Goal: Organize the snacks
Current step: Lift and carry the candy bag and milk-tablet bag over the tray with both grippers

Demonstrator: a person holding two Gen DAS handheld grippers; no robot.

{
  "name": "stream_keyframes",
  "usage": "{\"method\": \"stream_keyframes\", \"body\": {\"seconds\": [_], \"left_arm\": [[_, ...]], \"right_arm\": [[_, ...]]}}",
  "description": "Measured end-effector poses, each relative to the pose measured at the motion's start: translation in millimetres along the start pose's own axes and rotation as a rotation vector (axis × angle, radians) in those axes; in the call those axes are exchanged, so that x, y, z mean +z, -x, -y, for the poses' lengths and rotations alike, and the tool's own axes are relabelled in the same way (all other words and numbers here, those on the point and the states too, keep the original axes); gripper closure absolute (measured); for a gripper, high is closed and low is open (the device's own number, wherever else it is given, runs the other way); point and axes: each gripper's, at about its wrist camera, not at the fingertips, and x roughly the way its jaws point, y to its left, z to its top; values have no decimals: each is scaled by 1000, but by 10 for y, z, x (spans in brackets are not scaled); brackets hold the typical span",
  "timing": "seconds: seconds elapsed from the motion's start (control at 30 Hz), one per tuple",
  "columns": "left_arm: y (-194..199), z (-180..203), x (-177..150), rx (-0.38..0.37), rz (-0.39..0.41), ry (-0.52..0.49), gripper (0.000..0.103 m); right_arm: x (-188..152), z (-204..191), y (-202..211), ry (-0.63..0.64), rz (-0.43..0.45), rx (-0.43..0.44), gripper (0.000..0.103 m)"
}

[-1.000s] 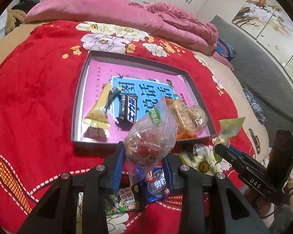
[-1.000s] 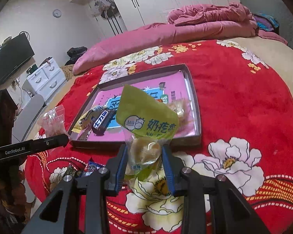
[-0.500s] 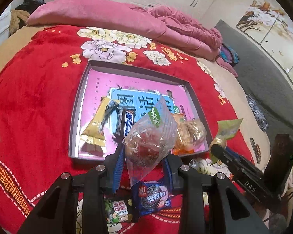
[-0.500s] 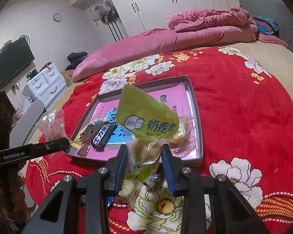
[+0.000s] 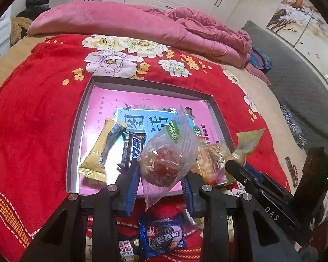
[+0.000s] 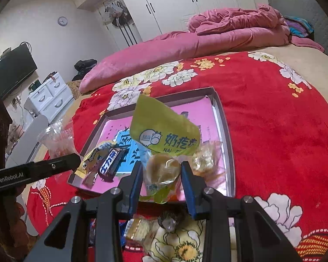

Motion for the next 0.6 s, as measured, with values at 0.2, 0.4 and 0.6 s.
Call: {"method": "stream_keyframes", "body": {"seconds": [0.2, 0.4, 0.6], "left_arm": [[-80, 21, 16, 28, -20, 3, 67], [-92, 9, 43, 31, -16, 0, 67], [-158, -58, 72, 28, -3, 3, 67]], "right_arm": [[71, 24, -59, -27, 11, -10, 67], [93, 40, -122, -67, -10, -41, 67], [125, -20, -141, -60, -20, -88, 67]]}}
